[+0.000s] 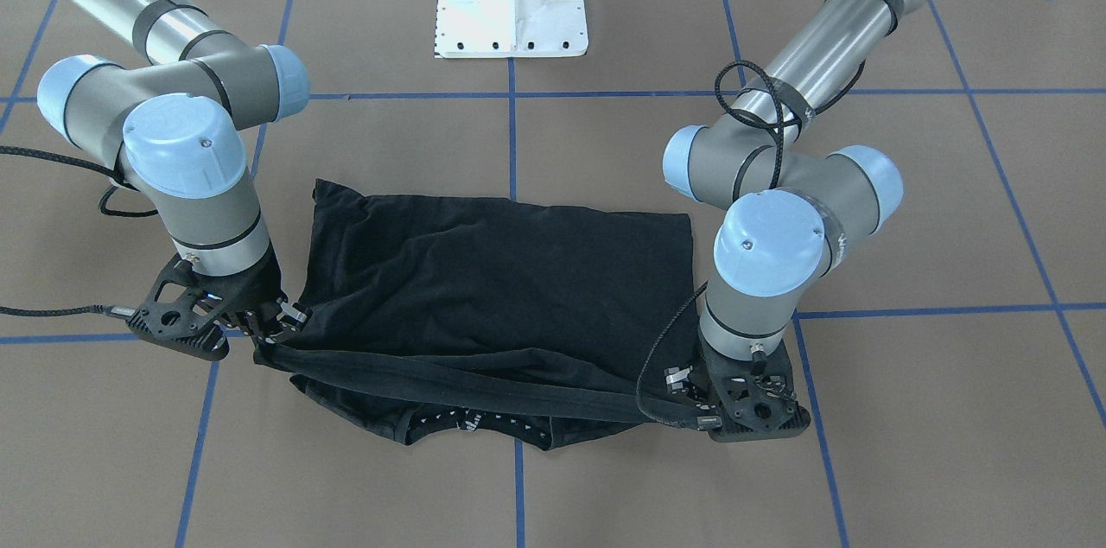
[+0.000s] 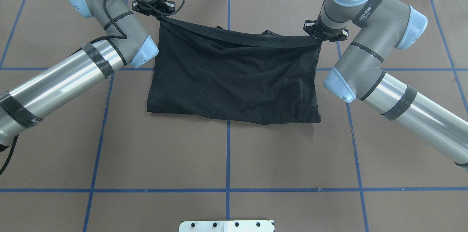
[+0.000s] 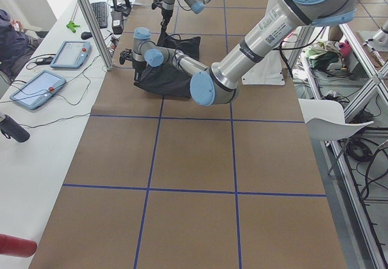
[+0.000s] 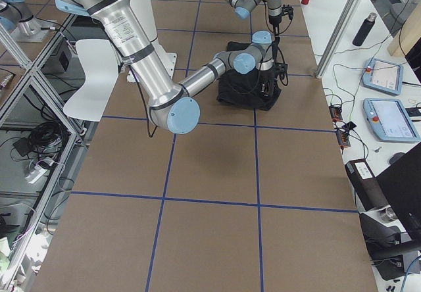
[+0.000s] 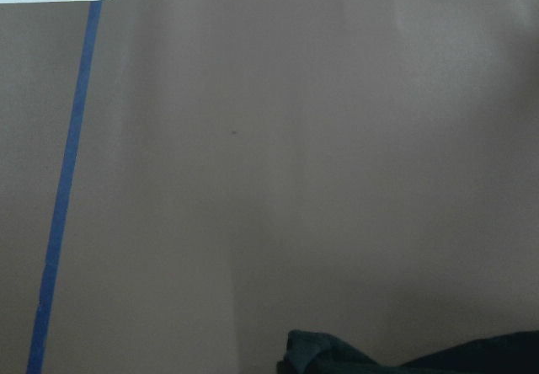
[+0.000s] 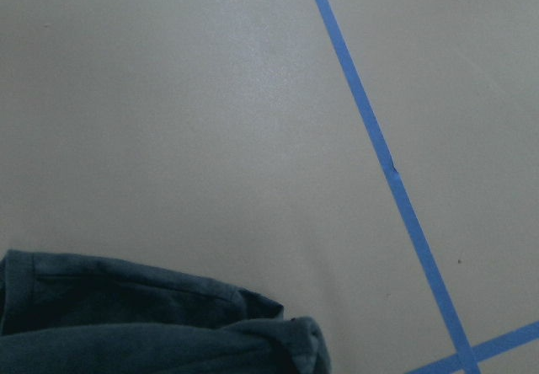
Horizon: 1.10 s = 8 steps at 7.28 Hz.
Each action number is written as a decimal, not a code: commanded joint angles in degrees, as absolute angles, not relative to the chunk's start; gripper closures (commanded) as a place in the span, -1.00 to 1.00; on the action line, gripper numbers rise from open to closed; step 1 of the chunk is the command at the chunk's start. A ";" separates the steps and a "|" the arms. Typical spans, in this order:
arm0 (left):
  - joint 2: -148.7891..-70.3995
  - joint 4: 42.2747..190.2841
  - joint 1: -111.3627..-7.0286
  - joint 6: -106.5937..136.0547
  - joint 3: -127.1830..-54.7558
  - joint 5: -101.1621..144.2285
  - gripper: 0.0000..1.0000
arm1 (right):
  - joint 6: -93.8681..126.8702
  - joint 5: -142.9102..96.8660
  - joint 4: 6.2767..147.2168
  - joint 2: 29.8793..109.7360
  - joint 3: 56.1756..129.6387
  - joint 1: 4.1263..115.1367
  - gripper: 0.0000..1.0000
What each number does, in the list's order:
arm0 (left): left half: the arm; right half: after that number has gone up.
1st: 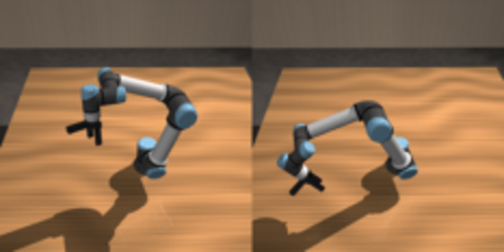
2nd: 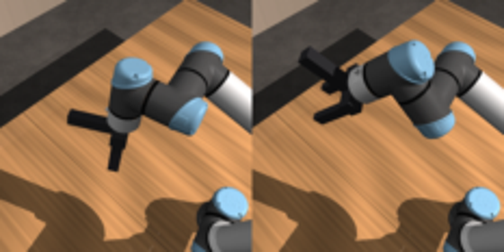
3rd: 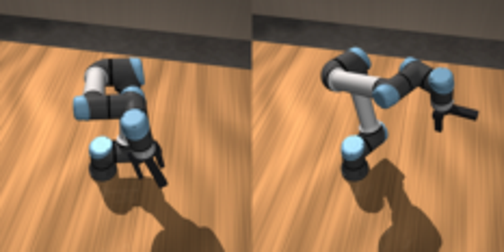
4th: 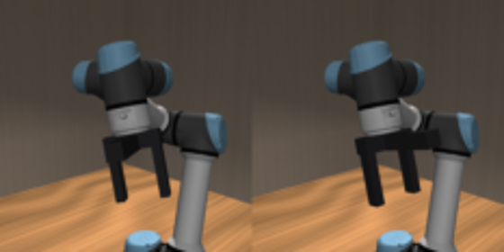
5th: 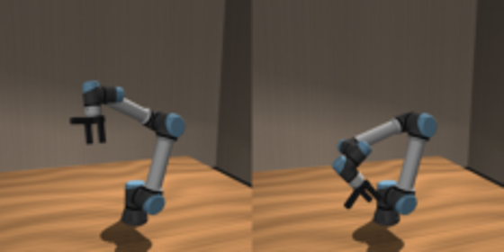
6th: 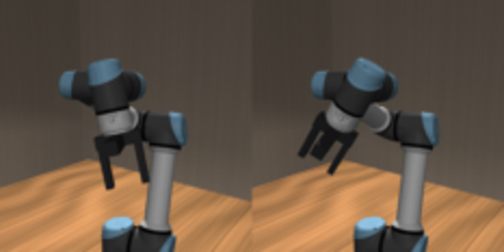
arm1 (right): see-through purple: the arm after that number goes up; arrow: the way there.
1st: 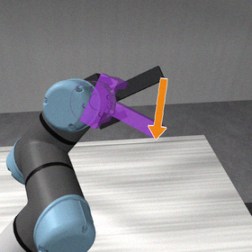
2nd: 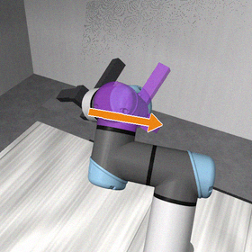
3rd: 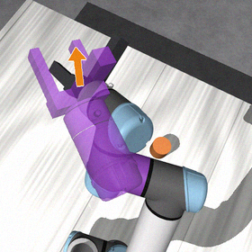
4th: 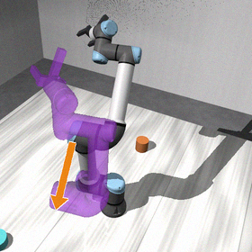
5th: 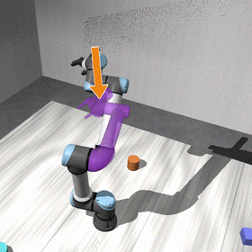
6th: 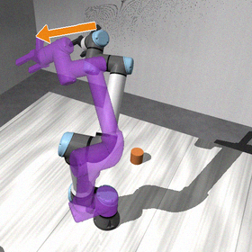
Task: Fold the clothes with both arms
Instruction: 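Release the hem and move both grippers to the folded shirt's sides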
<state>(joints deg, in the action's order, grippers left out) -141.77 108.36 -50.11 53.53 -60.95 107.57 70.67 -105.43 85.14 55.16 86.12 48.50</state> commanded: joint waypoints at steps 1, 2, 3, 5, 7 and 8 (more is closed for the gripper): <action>-141.24 113.43 -50.53 50.74 -60.90 108.19 -1.00 | 66.57 -105.99 85.17 54.94 86.04 48.51 -1.00; -141.07 113.12 -50.71 48.36 -61.87 111.06 -1.00 | 62.27 -110.96 85.17 55.19 86.31 50.34 -1.00; -136.37 113.29 -50.71 48.25 -67.53 112.66 -1.00 | 58.57 -116.66 85.08 56.07 87.27 52.19 -1.00; -121.35 114.60 -50.01 48.34 -85.26 114.52 -1.00 | 51.63 -117.25 84.99 64.82 96.19 52.03 -1.00; -116.12 114.96 -47.05 48.95 -90.16 116.81 -1.00 | 51.50 -117.16 84.56 71.78 102.72 50.55 -1.00; -113.67 118.18 -43.80 48.96 -90.35 116.37 -1.00 | 52.20 -117.07 79.16 74.50 103.00 49.32 -1.00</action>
<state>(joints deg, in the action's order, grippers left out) -116.94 115.55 -47.22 48.82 -88.87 116.39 51.90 -117.13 83.49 70.74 101.24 50.72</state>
